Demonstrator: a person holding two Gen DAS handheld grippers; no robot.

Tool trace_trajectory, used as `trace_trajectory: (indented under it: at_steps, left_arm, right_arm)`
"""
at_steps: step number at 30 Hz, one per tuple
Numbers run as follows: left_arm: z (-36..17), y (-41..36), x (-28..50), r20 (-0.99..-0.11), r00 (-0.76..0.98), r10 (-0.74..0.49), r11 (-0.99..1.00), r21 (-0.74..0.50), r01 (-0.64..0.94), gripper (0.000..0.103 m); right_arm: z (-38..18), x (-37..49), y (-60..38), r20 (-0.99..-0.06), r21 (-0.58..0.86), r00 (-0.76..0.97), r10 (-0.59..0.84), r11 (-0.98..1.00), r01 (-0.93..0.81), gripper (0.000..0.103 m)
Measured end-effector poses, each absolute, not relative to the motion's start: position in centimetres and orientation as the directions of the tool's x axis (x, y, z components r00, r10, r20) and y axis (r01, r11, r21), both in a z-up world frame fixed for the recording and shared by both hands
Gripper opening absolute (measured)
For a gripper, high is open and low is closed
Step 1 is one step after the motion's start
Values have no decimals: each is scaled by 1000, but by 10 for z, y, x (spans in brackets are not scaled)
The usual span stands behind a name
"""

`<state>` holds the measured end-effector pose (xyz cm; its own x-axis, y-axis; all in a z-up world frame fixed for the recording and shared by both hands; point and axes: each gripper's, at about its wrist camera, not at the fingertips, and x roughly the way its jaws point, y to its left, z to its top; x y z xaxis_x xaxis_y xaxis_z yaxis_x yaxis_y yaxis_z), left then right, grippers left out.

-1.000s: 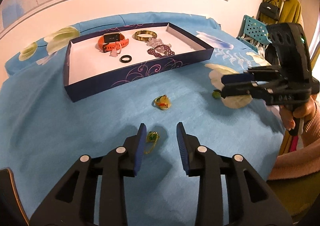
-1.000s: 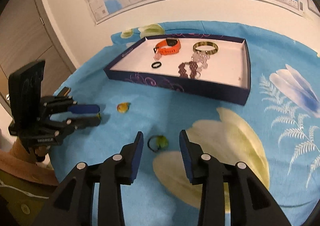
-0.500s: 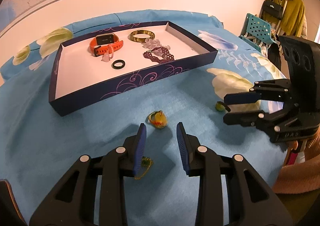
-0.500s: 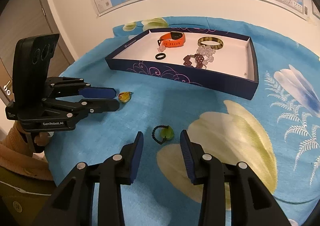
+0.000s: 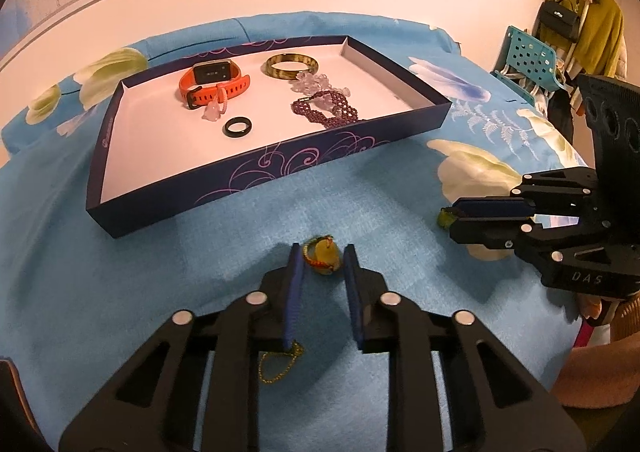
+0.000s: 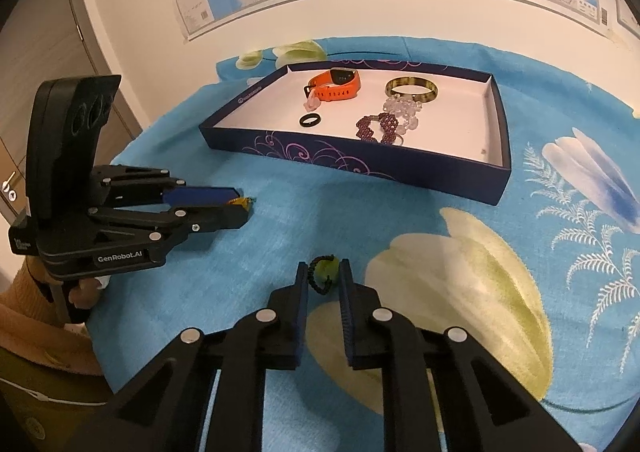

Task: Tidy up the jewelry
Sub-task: 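Grasp the gold-chain pendant with the left gripper while the right gripper grasps the small green item, then carry the pendant to the tray with the left gripper while the right gripper carries the green item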

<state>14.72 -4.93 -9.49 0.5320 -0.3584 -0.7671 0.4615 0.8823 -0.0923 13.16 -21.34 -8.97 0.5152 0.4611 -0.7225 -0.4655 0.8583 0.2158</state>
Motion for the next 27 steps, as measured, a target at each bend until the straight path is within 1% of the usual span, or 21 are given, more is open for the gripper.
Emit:
trace_trajectory:
  at_steps: [2,14,27]
  left_arm:
    - [-95,-49,147,-766,535,-356,886,-94,455,19]
    - [-91,-46,144,-752,543,-373,889,-122,441,19]
    - [-73,-36,141,-703,566,-431,876,-177,448,19]
  right_arm:
    - [-89,133,-214,-723,215,516,459,859,-464,7]
    - [-83,134,-220,-699,250,532,478,860,-444,7]
    - [-72,139,-224,-663,282,553,505,852,-440,7]
